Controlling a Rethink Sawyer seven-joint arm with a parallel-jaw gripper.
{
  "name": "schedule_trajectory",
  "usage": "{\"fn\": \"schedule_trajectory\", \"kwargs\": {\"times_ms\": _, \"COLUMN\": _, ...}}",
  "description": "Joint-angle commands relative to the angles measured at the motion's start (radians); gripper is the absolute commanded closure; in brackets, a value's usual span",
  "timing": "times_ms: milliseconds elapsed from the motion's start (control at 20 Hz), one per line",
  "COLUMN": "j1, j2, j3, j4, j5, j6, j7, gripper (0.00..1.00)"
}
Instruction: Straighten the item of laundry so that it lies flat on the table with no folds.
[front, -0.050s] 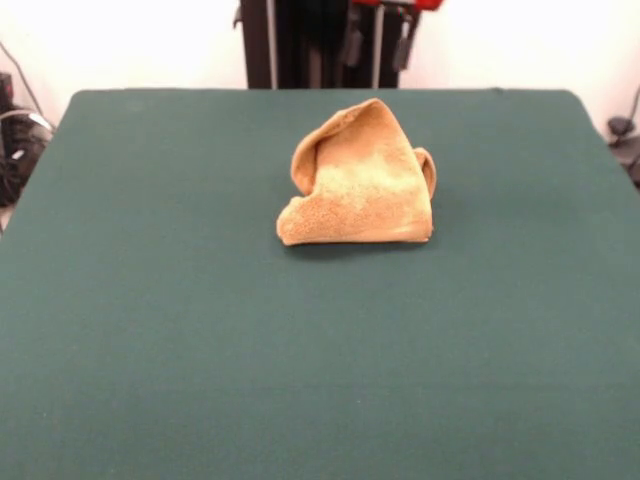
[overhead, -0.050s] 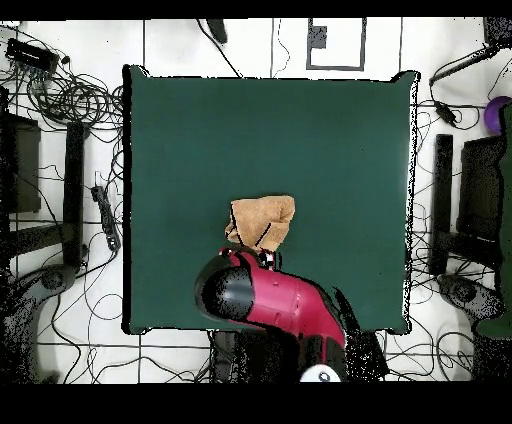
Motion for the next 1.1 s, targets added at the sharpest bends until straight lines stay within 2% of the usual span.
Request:
{"fn": "schedule_trajectory", "kwargs": {"times_ms": 50, "j1": 0.011, "j2": 0.067, "j3": -0.033, "j4": 0.078, "j5": 0.043, "j6": 0.039, "j7": 0.280, "gripper": 0.00}}
{"fn": "schedule_trajectory", "kwargs": {"times_ms": 250, "j1": 0.034, "j2": 0.145, "j3": -0.026, "j4": 0.116, "j5": 0.122, "j6": -0.094, "j7": 0.395, "gripper": 0.00}}
{"fn": "schedule_trajectory", "kwargs": {"times_ms": 400, "j1": 0.021, "j2": 0.166, "j3": 0.002, "j4": 0.131, "j5": 0.162, "j6": -0.145, "j7": 0.408, "gripper": 0.00}}
{"fn": "schedule_trajectory", "kwargs": {"times_ms": 550, "j1": 0.022, "j2": 0.170, "j3": 0.020, "j4": 0.149, "j5": 0.208, "j6": -0.148, "j7": 0.425, "gripper": 0.00}}
{"fn": "schedule_trajectory", "kwargs": {"times_ms": 850, "j1": 0.064, "j2": 0.155, "j3": -0.009, "j4": 0.160, "j5": 0.230, "j6": -0.155, "j7": 0.443, "gripper": 0.00}}
{"fn": "schedule_trajectory", "kwargs": {"times_ms": 1000, "j1": 0.072, "j2": 0.145, "j3": -0.020, "j4": 0.139, "j5": 0.223, "j6": -0.131, "j7": 0.436, "gripper": 0.00}}
{"fn": "schedule_trajectory", "kwargs": {"times_ms": 1100, "j1": 0.081, "j2": 0.126, "j3": -0.035, "j4": 0.110, "j5": 0.218, "j6": -0.068, "j7": 0.428, "gripper": 0.00}}
